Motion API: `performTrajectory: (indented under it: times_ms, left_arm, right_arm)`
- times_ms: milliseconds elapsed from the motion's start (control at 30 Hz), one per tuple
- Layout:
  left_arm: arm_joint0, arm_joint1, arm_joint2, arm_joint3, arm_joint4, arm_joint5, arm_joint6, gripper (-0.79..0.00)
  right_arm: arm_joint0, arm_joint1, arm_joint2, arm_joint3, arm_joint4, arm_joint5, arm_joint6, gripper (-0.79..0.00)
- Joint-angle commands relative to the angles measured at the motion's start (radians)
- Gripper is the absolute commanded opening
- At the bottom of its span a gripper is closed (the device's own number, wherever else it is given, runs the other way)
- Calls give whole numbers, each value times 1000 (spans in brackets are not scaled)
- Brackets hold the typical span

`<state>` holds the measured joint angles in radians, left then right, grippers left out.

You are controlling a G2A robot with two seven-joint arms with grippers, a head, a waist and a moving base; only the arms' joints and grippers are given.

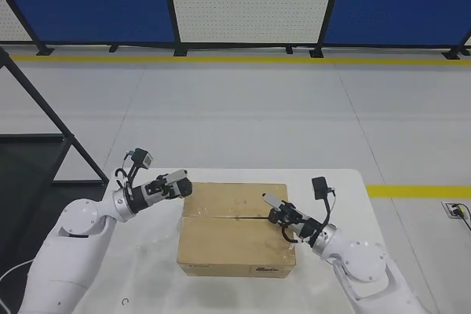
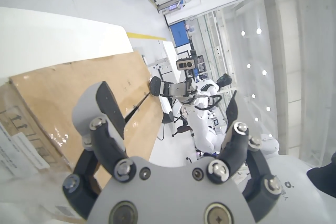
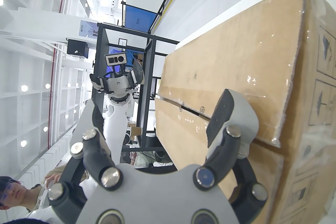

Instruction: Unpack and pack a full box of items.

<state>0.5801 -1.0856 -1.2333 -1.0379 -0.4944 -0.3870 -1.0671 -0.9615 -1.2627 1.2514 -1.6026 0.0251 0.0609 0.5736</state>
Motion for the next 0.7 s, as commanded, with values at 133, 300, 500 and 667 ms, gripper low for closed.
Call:
performTrajectory:
  times_ms: [133, 300, 500, 667]
  left_arm:
    - [16, 6, -52, 23, -108, 47, 10, 0]
    - [24, 9, -86, 41, -162, 84, 32, 0]
    - [18, 9, -97, 67, -193, 162, 73, 0]
    - [18, 9, -97, 67, -193, 162, 73, 0]
  right_arm:
    - [6, -1, -10, 7, -6, -38, -10, 0]
    - [31, -5, -31, 37, -12, -54, -11, 0]
    - [55, -8, -45, 73, -1, -62, 11, 0]
    - [49, -7, -44, 69, 15, -87, 30, 0]
